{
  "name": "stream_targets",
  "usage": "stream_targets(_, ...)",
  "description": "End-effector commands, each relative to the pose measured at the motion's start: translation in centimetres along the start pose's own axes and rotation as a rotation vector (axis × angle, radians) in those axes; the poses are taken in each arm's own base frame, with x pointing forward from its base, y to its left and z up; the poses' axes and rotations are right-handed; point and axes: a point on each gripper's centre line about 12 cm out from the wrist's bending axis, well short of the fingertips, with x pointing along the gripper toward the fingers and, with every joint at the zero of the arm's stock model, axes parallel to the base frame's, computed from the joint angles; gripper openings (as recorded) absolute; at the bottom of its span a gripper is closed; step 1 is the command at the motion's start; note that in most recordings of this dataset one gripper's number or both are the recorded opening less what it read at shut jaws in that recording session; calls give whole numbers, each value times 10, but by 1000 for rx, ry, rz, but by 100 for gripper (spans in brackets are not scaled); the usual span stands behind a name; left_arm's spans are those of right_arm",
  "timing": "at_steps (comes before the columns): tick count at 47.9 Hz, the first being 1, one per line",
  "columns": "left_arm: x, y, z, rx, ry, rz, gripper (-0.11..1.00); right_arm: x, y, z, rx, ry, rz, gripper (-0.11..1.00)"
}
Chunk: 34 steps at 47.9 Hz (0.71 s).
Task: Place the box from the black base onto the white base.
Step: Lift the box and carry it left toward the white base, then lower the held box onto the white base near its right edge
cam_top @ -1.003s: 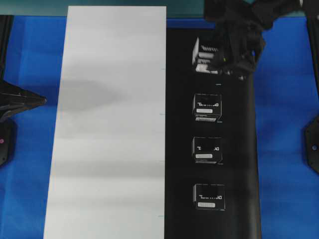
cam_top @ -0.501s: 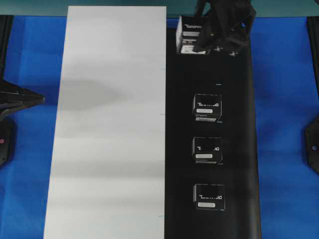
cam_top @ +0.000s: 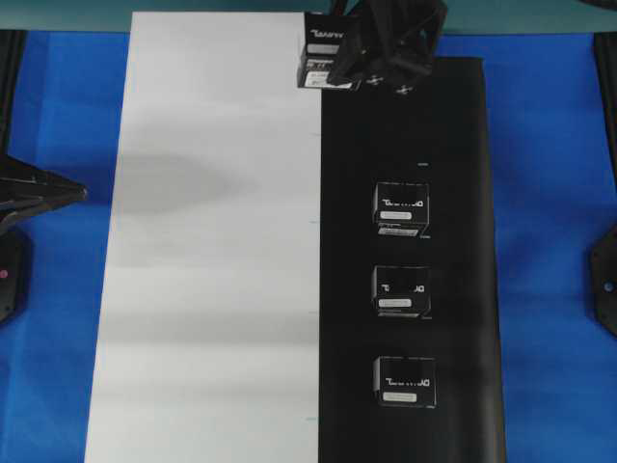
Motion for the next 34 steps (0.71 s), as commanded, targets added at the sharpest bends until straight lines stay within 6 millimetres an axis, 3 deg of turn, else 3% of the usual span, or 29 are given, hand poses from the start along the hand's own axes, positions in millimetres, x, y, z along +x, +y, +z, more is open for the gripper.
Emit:
stream_targets(1,2,0,10,2,-22,3,-6,6,6,6,-15,-7,12,57)
stream_targets(22,2,0,9,3,-18,3,-6,43,9,7,-18,20,36,57)
stream_targets(34,2,0,9,3,-20,3,-6,54,4,7,39,15,15,57)
